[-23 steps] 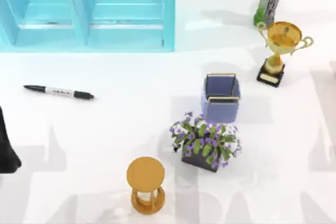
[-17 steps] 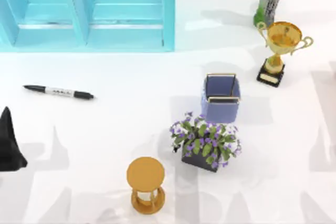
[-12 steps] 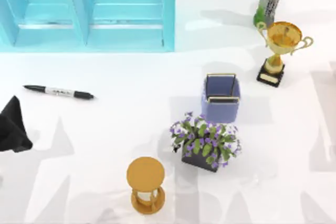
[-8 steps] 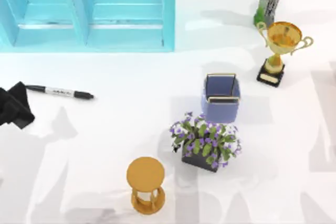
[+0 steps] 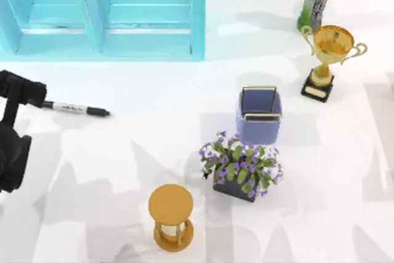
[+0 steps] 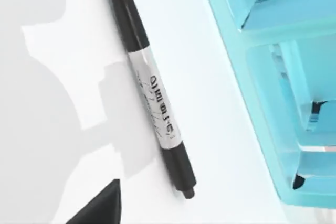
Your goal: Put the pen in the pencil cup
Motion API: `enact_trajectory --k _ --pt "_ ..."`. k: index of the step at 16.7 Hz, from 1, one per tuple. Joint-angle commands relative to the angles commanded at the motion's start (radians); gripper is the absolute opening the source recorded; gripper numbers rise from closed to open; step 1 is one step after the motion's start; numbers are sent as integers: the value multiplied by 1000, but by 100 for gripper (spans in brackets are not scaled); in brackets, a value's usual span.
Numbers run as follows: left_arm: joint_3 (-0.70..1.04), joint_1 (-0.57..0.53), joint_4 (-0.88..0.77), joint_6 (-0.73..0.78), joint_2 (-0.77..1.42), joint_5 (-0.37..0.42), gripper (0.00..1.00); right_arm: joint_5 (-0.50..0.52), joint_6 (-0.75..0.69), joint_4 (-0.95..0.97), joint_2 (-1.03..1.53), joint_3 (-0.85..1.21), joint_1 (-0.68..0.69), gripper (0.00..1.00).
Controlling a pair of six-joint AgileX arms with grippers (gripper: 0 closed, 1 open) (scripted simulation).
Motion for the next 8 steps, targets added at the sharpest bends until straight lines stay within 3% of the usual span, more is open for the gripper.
enact_trajectory --k 4,8 --pt "57 -9 86 -194 222 13 100 0 0 0 0 0 0 100" --pt "88 -16 131 -293 336 22 100 0 0 0 0 0 0 100"
